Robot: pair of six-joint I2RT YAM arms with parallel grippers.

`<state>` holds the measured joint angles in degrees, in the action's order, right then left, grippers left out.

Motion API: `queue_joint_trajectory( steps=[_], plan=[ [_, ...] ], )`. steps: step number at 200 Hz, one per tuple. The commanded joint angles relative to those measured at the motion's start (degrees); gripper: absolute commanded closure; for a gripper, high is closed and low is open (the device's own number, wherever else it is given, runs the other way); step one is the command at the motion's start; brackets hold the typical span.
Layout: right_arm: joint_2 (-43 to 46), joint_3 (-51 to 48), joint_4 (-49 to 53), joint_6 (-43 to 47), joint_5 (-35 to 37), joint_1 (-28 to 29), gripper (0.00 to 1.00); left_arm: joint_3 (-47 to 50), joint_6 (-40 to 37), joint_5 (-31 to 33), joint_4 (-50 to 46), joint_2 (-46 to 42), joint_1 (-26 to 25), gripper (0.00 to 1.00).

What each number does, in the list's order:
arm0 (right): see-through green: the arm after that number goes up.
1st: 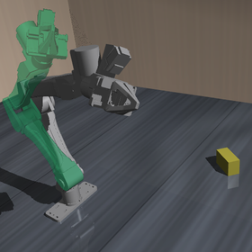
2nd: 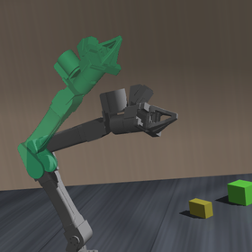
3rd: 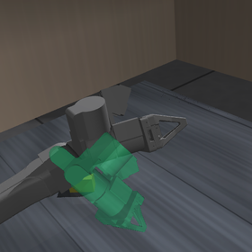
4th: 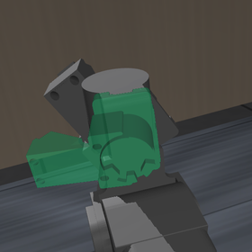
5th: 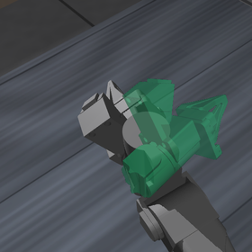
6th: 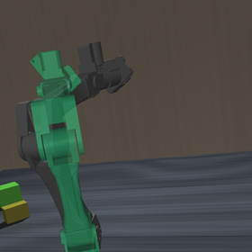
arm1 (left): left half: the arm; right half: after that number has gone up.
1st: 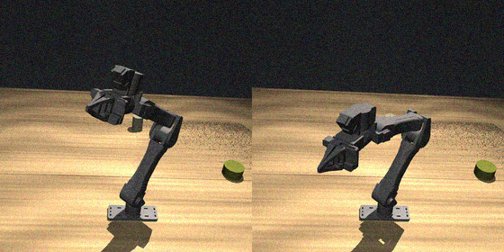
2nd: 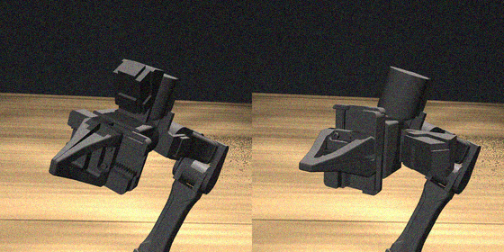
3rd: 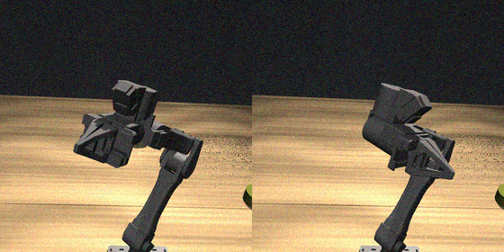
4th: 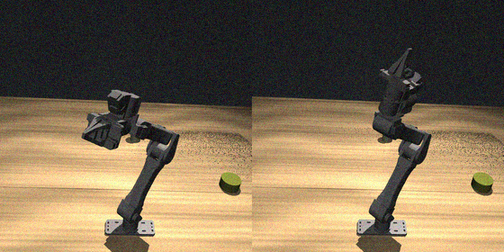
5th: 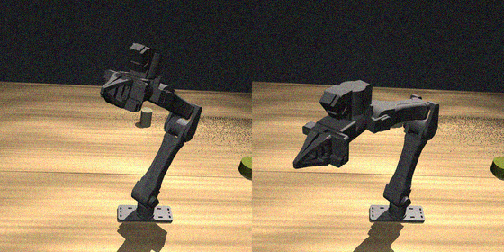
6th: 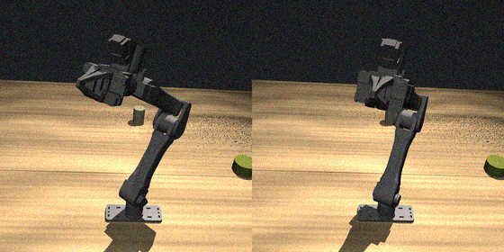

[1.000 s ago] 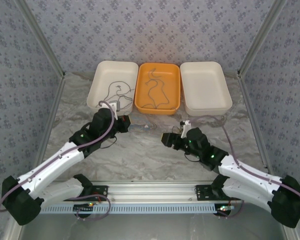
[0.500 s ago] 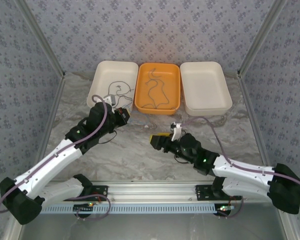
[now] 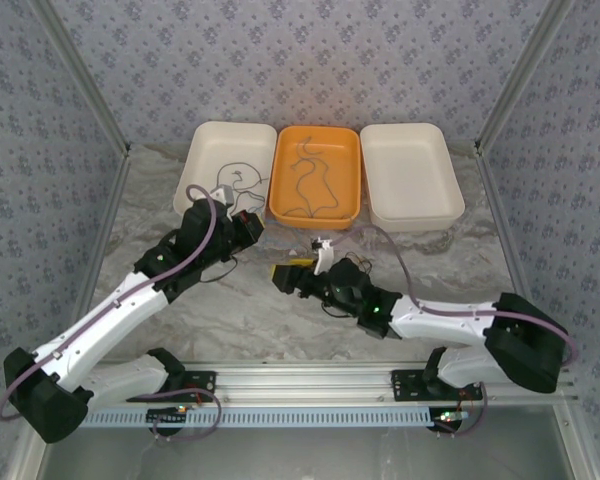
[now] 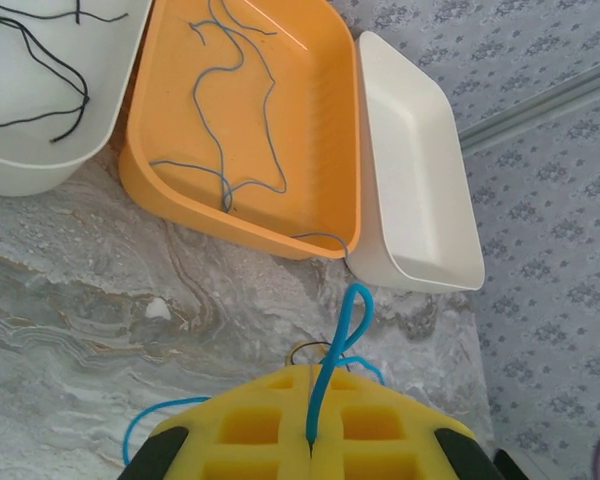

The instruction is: Untangle the cables

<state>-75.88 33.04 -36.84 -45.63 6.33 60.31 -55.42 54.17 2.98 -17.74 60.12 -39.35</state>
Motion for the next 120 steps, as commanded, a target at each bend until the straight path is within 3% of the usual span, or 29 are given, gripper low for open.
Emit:
queue_joint_trajectory(
  steps=[1,29,66,96,120],
  plan=[
    [-2.8,3.5,-5.5,0.4,2.4,1.0,0.28,-2.2,1.1,-1.4,1.9,-0.1,0.2,1.00],
    [-3.4,3.4,-7.7,2.6,10.2,2.8,0.28,-2.1,2.1,-2.1,2.4,-0.1,0.3,1.00],
    [-3.8,4.2,-9.6,6.0,13.3,2.0,0.27,-1.9,2.4,-2.7,1.5,-1.0,0.3,1.00],
    [-3.6,7.0,-1.8,4.8,14.1,-0.3,0.40,-1.4,2.1,-1.9,0.2,-2.9,0.2,1.00],
    [-2.9,6.2,-1.2,5.1,14.0,-1.6,0.45,-2.3,1.2,-1.7,-1.4,-3.6,0.3,1.00]
  ],
)
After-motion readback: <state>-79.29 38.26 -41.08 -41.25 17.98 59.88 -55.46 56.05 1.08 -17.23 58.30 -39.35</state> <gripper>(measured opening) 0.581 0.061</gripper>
